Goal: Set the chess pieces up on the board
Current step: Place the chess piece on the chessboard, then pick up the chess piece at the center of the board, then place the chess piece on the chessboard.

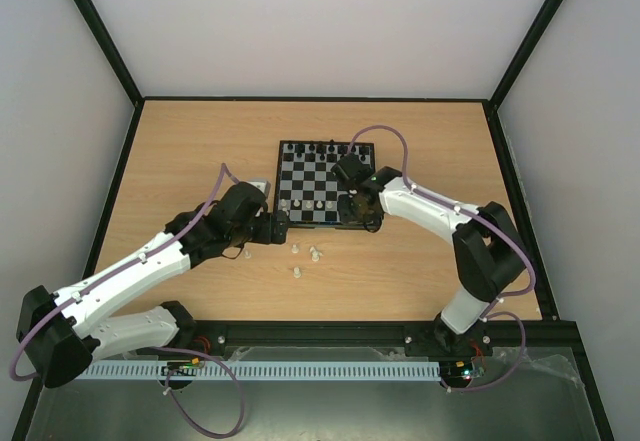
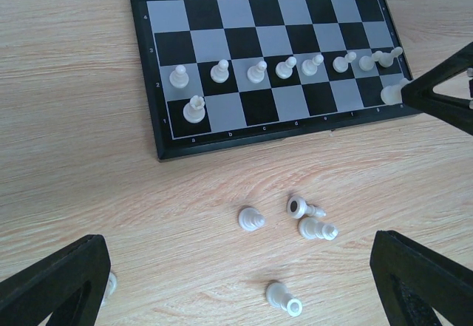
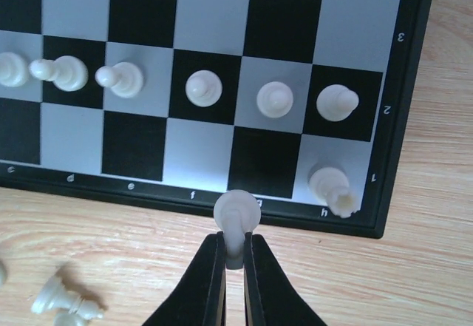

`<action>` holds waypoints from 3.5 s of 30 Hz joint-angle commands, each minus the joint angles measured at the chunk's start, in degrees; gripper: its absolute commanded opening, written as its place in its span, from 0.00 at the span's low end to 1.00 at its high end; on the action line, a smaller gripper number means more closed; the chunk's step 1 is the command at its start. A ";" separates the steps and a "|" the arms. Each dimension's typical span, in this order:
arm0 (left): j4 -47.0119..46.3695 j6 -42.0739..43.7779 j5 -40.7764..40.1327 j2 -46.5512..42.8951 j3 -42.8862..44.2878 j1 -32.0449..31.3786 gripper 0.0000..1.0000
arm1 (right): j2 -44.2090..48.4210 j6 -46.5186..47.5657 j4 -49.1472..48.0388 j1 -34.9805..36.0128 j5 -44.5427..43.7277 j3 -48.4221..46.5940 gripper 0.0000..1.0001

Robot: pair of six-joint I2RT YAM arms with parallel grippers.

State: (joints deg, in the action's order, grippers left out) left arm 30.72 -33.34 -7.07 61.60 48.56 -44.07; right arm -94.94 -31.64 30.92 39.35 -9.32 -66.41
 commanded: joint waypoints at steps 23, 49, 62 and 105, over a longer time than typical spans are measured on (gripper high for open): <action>-0.09 0.65 -0.58 1.68 0.33 0.66 0.99 | -7.36 5.62 1.25 -4.99 3.33 -3.16 0.04; 6.48 -6.38 -5.96 1.29 -1.20 0.74 0.99 | 7.39 6.40 3.87 -4.99 9.77 -3.69 0.34; 9.02 -21.82 -9.68 7.55 -6.52 0.87 0.99 | 13.44 7.65 0.46 -4.90 15.00 4.93 0.34; 14.96 -9.47 -8.28 31.37 22.22 -4.06 0.02 | 16.81 8.28 0.11 -3.05 15.53 6.27 0.34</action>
State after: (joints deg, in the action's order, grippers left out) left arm 40.58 -49.19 -16.16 87.61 64.40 -47.53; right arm -79.05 -23.97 29.21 36.03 7.60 -59.83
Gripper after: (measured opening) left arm 0.062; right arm 0.341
